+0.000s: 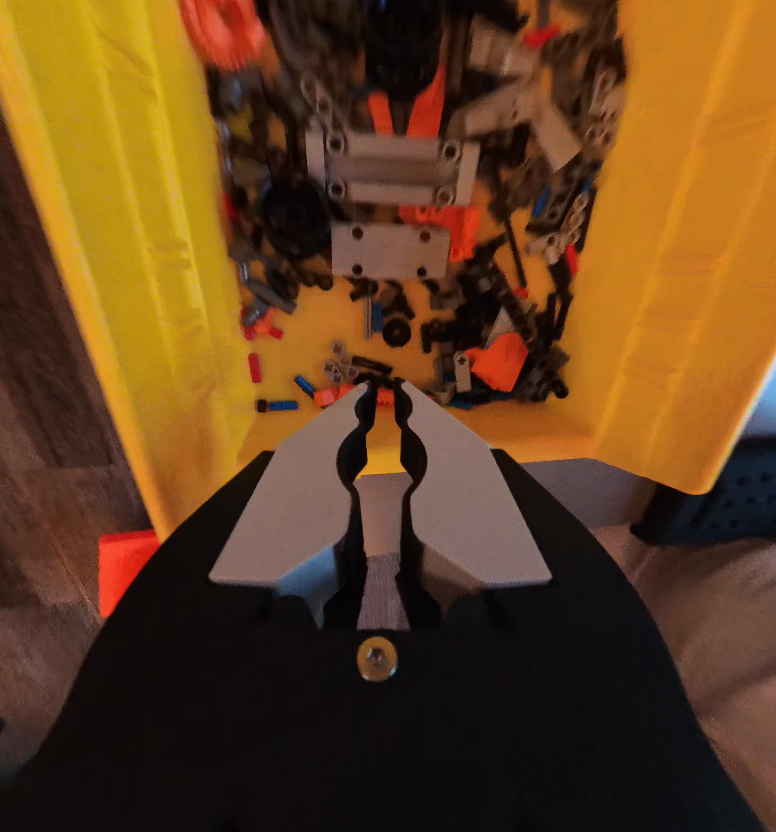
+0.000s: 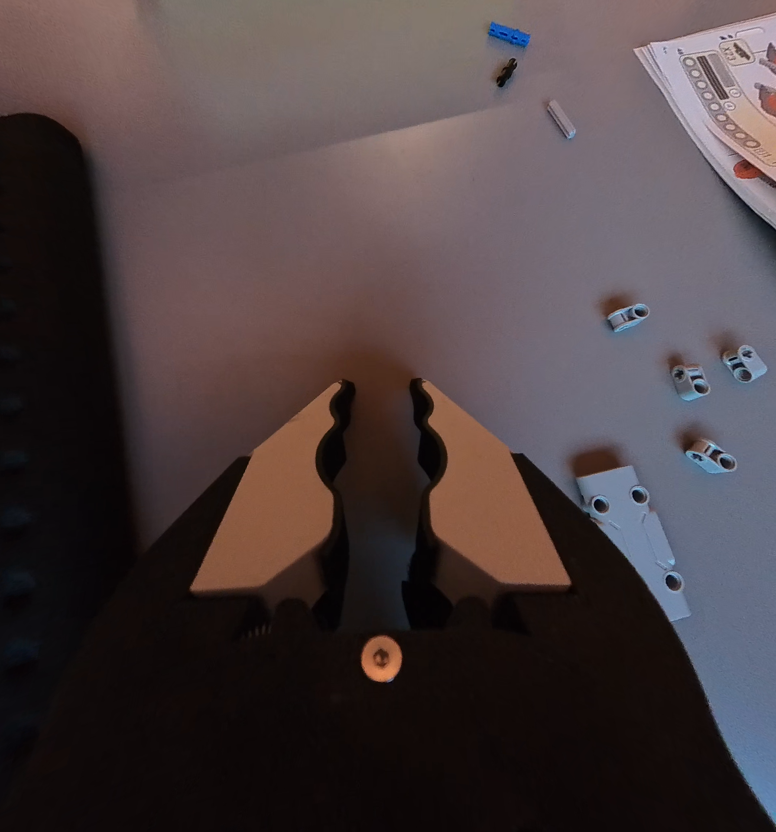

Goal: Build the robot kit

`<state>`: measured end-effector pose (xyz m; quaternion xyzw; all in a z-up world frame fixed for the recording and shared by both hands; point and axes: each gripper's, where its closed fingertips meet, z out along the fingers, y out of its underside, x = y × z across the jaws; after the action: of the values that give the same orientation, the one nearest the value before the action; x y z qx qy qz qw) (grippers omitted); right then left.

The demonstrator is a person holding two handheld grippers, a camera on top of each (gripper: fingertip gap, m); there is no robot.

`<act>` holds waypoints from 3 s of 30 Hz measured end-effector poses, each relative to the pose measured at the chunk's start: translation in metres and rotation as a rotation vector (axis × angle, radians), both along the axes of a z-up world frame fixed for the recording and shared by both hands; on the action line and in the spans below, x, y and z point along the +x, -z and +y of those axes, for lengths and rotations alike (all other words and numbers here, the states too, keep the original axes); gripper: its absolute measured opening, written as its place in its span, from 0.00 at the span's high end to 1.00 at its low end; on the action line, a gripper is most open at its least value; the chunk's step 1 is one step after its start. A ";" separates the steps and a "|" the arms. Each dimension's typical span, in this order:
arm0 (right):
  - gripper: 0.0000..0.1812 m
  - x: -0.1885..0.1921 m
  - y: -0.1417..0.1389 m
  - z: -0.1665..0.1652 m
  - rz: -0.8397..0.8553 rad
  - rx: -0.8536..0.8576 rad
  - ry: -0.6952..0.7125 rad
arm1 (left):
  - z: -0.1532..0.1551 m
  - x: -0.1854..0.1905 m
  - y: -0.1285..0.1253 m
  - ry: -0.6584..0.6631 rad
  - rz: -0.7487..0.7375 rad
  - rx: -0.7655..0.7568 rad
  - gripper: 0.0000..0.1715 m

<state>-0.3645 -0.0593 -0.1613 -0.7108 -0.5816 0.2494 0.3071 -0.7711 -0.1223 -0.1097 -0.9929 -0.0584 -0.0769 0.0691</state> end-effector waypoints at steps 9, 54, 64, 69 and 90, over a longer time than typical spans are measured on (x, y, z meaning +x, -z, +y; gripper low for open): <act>0.84 0.000 0.000 0.000 0.003 0.004 -0.006 | -0.010 0.005 0.026 0.101 -0.055 -0.263 0.97; 0.83 -0.003 0.000 -0.010 -0.002 -0.004 -0.044 | -0.017 0.006 0.052 0.131 0.044 -0.424 0.99; 0.83 -0.003 0.000 -0.011 -0.009 0.001 -0.051 | 0.027 0.056 -0.018 0.037 -0.490 -0.113 0.99; 0.83 -0.005 0.000 -0.012 -0.005 0.002 -0.057 | 0.061 0.153 -0.087 0.293 -0.591 0.106 0.99; 0.84 -0.005 0.000 -0.019 -0.018 0.009 -0.087 | 0.137 0.244 0.034 0.574 -0.086 -0.217 0.98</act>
<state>-0.3693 -0.0778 -0.1617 -0.6857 -0.6158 0.2534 0.2938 -0.5272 0.0151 -0.1439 -0.9663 0.2138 -0.1283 -0.0644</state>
